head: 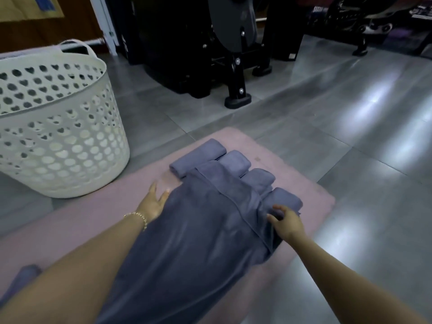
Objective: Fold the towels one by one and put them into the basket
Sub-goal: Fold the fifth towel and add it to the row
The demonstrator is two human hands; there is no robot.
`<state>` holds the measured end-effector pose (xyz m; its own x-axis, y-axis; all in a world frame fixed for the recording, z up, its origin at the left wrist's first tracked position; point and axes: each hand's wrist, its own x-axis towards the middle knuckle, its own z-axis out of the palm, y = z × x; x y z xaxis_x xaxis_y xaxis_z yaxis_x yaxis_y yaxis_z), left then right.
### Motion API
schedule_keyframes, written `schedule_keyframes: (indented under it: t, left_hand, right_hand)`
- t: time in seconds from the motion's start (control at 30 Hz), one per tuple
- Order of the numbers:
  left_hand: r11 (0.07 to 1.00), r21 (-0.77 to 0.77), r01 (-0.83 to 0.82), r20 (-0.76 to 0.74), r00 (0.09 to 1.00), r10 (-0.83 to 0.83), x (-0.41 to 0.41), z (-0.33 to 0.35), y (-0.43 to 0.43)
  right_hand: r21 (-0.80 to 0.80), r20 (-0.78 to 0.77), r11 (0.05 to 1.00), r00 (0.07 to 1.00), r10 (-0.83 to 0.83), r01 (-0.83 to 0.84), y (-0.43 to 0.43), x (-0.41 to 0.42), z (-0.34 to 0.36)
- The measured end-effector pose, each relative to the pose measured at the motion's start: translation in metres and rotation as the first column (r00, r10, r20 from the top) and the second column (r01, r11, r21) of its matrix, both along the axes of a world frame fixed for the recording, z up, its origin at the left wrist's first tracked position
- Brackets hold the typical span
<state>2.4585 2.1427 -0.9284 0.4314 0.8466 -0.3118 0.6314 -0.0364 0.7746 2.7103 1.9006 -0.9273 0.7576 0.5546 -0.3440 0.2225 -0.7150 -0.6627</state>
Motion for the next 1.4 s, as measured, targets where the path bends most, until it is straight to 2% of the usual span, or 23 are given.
schedule_keyframes:
  t: [0.2, 0.33, 0.43, 0.57, 0.67, 0.73, 0.87, 0.93, 0.97, 1.03, 1.07, 1.1, 1.17, 1.2, 1.27, 1.3, 1.33, 1.37, 1.4]
  left_hand:
    - [0.994, -0.023, -0.102, -0.026, 0.994, 0.102, -0.082, 0.013, -0.01]
    - [0.983, 0.01, -0.183, -0.102, 0.978, 0.183, -0.176, 0.023, -0.023]
    - [0.948, 0.014, -0.318, -0.161, 0.935, 0.316, -0.27, 0.013, -0.033]
    - [0.87, 0.012, -0.493, -0.257, 0.839, 0.479, -0.383, -0.017, -0.06]
    - [0.789, -0.102, -0.605, -0.301, 0.775, 0.556, -0.444, -0.059, -0.086]
    - [0.753, -0.166, -0.637, -0.311, 0.758, 0.573, -0.462, -0.084, -0.098]
    - [0.772, -0.087, -0.63, -0.34, 0.747, 0.571, -0.457, -0.093, -0.109]
    - [0.745, -0.138, -0.652, -0.294, 0.745, 0.598, -0.455, -0.091, -0.107]
    - [0.722, -0.186, -0.667, -0.223, 0.744, 0.63, -0.453, -0.088, -0.105]
    - [0.697, -0.269, -0.665, -0.112, 0.74, 0.663, -0.449, -0.078, -0.103]
    - [0.694, -0.303, -0.653, -0.069, 0.742, 0.667, -0.448, -0.075, -0.103]
    - [0.697, -0.335, -0.634, -0.033, 0.747, 0.664, -0.448, -0.072, -0.103]
    - [0.694, -0.372, -0.616, 0.049, 0.734, 0.677, -0.452, -0.069, -0.105]
    - [0.679, -0.388, -0.624, 0.087, 0.708, 0.701, -0.456, -0.067, -0.107]
    - [0.679, -0.455, -0.576, 0.147, 0.703, 0.696, -0.472, -0.06, -0.114]
    - [0.708, -0.527, -0.471, 0.18, 0.752, 0.634, -0.479, -0.054, -0.119]
    - [0.711, -0.615, -0.341, 0.175, 0.82, 0.545, -0.484, -0.049, -0.126]
    - [0.69, -0.691, -0.216, 0.139, 0.897, 0.42, -0.488, -0.044, -0.133]
    - [0.62, -0.772, -0.138, 0.067, 0.953, 0.296, -0.491, -0.039, -0.14]
  right_hand:
    - [0.028, 0.034, 0.983, 0.983, 0.179, -0.18, 0.049, -0.054, 0.036]
    - [0.021, 0.019, 0.93, 0.93, 0.367, -0.368, 0.094, -0.127, 0.045]
    - [0.008, -0.055, 0.854, 0.853, 0.52, -0.52, 0.121, -0.205, 0.034]
    - [0.015, -0.25, 0.73, 0.704, 0.665, -0.684, 0.134, -0.312, -0.006]
    - [0.037, -0.319, 0.636, 0.594, 0.739, -0.771, 0.129, -0.382, -0.033]
    - [0.078, -0.34, 0.581, 0.527, 0.779, -0.81, 0.125, -0.421, -0.047]
    - [0.21, -0.385, 0.526, 0.424, 0.819, -0.824, 0.129, -0.469, -0.068]
    - [0.237, -0.332, 0.566, 0.481, 0.811, -0.79, 0.14, -0.479, -0.077]
    - [0.193, -0.218, 0.555, 0.516, 0.828, -0.809, 0.146, -0.482, -0.081]
    - [0.034, 0.025, 0.465, 0.465, 0.885, -0.885, 0.162, -0.488, -0.08]
    - [-0.054, 0.086, 0.438, 0.433, 0.897, -0.897, 0.169, -0.491, -0.079]
    - [-0.141, 0.078, 0.414, 0.406, 0.91, -0.899, 0.177, -0.493, -0.08]
    - [-0.255, -0.019, 0.337, 0.353, 0.936, -0.906, 0.187, -0.495, -0.075]
    - [-0.258, -0.127, 0.319, 0.359, 0.925, -0.912, 0.188, -0.495, -0.072]
    - [-0.152, -0.37, 0.377, 0.406, 0.835, -0.914, 0.181, -0.488, -0.055]
    - [-0.129, -0.448, 0.391, 0.405, 0.797, -0.911, 0.173, -0.48, -0.046]
    - [-0.148, -0.502, 0.359, 0.383, 0.775, -0.922, 0.165, -0.469, -0.04]
    - [-0.178, -0.549, 0.303, 0.35, 0.759, -0.936, 0.156, -0.458, -0.039]
    - [-0.225, -0.579, 0.22, 0.312, 0.753, -0.949, 0.147, -0.446, -0.04]
